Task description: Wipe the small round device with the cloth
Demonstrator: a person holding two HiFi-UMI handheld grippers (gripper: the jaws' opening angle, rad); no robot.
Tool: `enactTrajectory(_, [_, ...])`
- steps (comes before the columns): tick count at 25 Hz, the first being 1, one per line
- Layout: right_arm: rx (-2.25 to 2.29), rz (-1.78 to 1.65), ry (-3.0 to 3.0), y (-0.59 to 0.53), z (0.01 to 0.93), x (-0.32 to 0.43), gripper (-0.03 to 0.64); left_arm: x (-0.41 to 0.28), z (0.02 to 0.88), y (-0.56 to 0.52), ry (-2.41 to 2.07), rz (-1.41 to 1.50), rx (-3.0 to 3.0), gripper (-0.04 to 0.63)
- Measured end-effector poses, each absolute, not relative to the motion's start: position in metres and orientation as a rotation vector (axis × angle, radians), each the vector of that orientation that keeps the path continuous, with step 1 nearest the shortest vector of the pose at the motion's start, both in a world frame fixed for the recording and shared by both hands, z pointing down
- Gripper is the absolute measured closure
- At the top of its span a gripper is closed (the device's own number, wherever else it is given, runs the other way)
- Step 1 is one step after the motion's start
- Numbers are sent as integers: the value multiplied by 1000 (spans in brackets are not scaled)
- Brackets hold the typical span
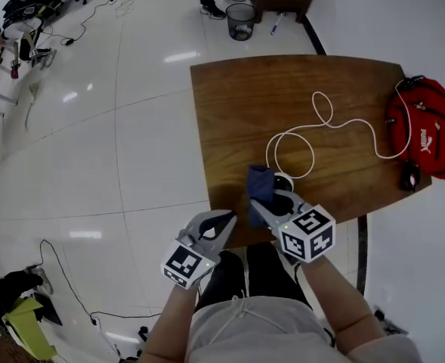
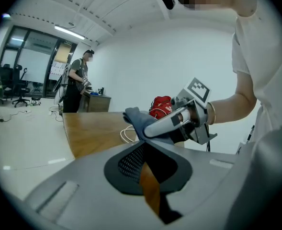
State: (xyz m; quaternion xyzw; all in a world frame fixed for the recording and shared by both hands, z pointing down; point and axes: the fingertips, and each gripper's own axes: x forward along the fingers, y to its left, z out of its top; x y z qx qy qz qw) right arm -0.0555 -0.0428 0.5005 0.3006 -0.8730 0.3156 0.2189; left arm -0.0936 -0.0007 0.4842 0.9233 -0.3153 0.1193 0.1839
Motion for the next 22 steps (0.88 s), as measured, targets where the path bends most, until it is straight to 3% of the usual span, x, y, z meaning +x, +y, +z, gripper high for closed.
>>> enactTrajectory(7, [980, 1019, -2311, -24, 548, -46, 506, -101, 505, 29, -804, 359, 2586, 589])
enactTrajectory(13, [1102, 1345, -2202, -15, 575, -28, 506, -103, 513, 41, -796, 339, 2570, 589])
enactTrajectory(22, [1081, 1300, -2112, 18, 584, -13, 506, -103, 514, 40, -830, 337, 2560, 589])
